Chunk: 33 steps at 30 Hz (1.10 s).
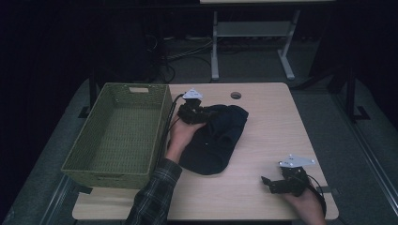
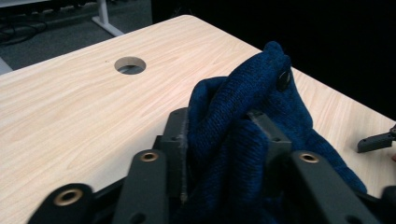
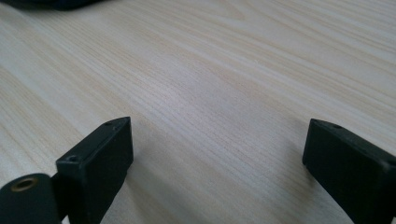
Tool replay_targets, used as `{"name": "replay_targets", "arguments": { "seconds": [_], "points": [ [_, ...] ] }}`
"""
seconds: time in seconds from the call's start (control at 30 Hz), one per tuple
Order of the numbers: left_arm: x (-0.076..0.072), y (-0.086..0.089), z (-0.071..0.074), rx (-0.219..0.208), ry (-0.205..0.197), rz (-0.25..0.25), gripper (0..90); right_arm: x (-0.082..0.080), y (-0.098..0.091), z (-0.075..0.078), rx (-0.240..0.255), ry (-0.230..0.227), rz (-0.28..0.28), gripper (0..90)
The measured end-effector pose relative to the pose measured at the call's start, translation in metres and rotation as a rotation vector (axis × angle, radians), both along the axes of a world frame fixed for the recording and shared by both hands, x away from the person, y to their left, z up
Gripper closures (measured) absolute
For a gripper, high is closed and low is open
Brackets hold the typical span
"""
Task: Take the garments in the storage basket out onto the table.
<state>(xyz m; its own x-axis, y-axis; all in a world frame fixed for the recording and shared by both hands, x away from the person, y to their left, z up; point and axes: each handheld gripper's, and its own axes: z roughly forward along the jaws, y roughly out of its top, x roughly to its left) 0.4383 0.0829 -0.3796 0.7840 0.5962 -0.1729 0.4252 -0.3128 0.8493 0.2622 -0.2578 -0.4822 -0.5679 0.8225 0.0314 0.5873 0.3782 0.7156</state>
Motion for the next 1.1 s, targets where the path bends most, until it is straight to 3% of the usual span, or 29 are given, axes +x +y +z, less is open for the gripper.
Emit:
{"name": "replay_targets", "arguments": {
  "seconds": [0.2,0.37,0.73,1.1],
  "points": [
    [0.0,0.003,0.003,0.011,-0.015,0.051,38.0,0.0,0.0,0.0,-0.001,-0.002,0.0,8.3],
    [-0.004,0.006,0.01,0.028,-0.025,0.064,30.9,0.0,0.0,0.0,-0.001,-0.001,0.0,8.2],
    [-0.022,0.011,0.022,0.088,-0.019,0.033,18.0,0.0,0.0,0.0,-0.001,-0.001,0.001,8.2],
    [-0.053,0.019,0.029,0.114,-0.02,-0.002,16.8,0.001,-0.001,0.001,-0.01,0.008,0.011,8.9]
  ]
}}
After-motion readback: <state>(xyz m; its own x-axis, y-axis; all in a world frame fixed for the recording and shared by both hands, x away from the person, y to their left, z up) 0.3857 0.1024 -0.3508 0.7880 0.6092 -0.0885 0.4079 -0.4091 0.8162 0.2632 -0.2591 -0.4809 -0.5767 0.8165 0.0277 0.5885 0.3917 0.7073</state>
